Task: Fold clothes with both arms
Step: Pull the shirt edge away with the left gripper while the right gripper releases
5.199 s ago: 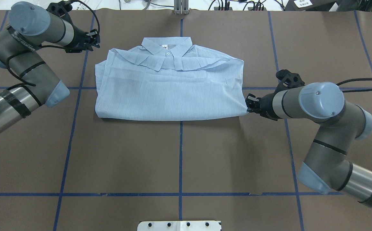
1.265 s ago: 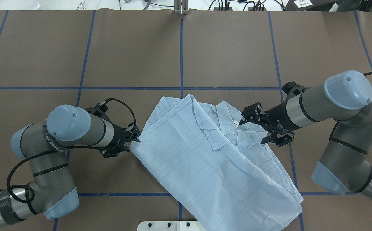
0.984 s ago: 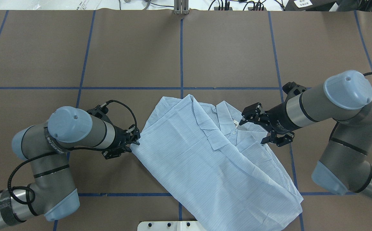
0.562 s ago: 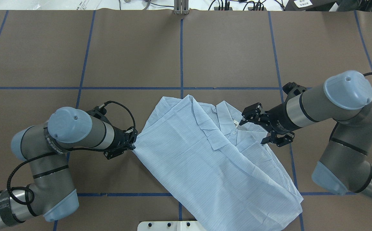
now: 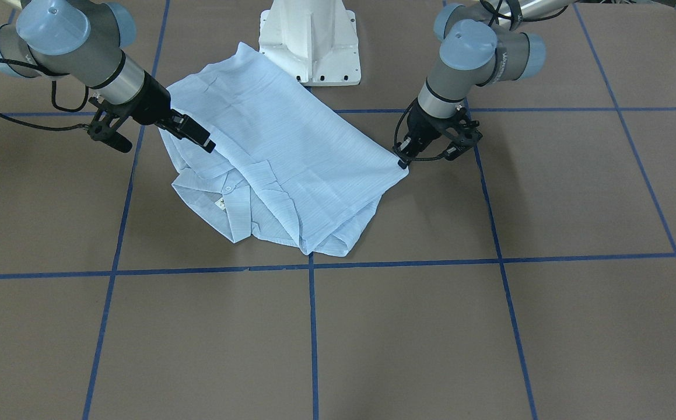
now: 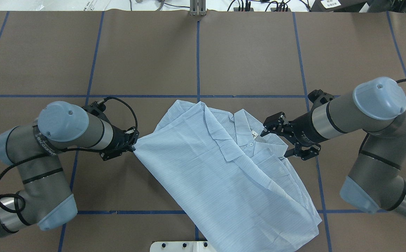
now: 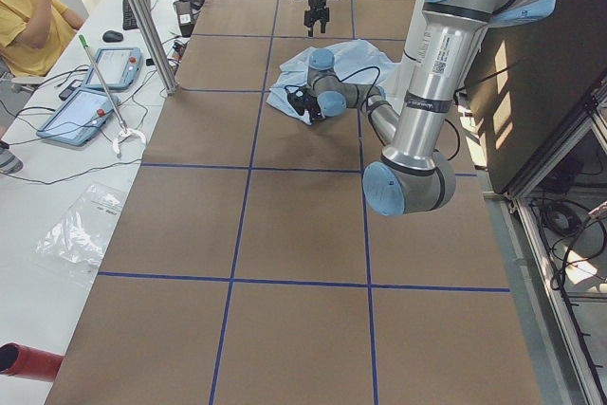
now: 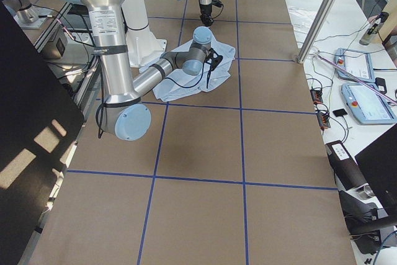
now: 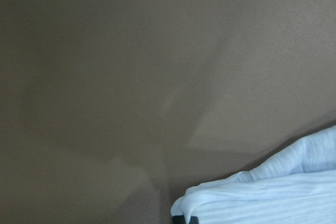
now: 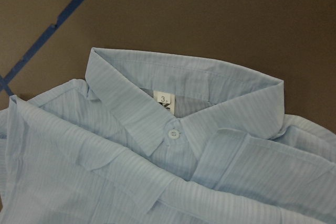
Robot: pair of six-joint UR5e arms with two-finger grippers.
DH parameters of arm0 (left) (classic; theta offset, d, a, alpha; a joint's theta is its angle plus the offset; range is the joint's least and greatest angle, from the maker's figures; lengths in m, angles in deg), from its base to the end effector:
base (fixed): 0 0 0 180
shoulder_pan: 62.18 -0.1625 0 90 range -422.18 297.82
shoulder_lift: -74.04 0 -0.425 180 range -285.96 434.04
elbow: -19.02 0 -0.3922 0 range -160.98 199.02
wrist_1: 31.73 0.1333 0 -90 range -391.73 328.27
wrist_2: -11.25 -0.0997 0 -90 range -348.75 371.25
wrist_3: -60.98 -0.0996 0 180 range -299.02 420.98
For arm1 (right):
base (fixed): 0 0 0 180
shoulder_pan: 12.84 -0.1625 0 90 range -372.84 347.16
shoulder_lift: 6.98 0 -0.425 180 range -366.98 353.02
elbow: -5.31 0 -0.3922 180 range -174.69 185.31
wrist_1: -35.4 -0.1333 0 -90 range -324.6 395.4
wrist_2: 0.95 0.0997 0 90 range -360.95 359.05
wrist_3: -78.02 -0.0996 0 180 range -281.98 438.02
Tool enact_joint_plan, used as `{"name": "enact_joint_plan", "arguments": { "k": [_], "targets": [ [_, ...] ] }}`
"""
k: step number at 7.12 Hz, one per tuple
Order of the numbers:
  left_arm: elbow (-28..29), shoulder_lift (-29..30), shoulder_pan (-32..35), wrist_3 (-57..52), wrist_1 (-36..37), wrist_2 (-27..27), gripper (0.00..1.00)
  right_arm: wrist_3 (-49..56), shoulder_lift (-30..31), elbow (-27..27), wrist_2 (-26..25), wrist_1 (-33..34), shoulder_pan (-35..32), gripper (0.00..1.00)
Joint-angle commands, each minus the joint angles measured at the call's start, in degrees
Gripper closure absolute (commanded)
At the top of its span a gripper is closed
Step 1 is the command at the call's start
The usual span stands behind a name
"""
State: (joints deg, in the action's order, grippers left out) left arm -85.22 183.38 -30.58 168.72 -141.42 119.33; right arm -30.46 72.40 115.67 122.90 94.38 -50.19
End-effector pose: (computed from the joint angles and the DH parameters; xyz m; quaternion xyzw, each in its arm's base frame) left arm 0.4599 -0.4032 0.3233 -0.0860 0.4564 -0.3045 0.8316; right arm -0.3776 -0.3861 0.3291 -0.1654 -0.5270 0.2514 0.7948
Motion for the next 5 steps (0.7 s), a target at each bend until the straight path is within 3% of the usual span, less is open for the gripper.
{"name": "enact_joint_plan", "arguments": {
  "k": [1, 2, 5],
  "targets": [
    [3.23, 1.04, 7.74, -6.28, -0.87, 0.2, 1.0, -0.33, -0.28, 0.03, -0.19, 0.0, 0.09, 0.0],
    [8.64, 5.23, 11.69, -7.19, -2.54, 0.2, 1.0, -0.33, -0.37, -0.06, -0.19, 0.0, 0.09, 0.0],
    [32.53, 17.28, 18.93, -11.23, -18.5, 0.02, 1.0, -0.33, -0.54, -0.06, -0.54, -0.09, 0.09, 0.0]
  ]
}}
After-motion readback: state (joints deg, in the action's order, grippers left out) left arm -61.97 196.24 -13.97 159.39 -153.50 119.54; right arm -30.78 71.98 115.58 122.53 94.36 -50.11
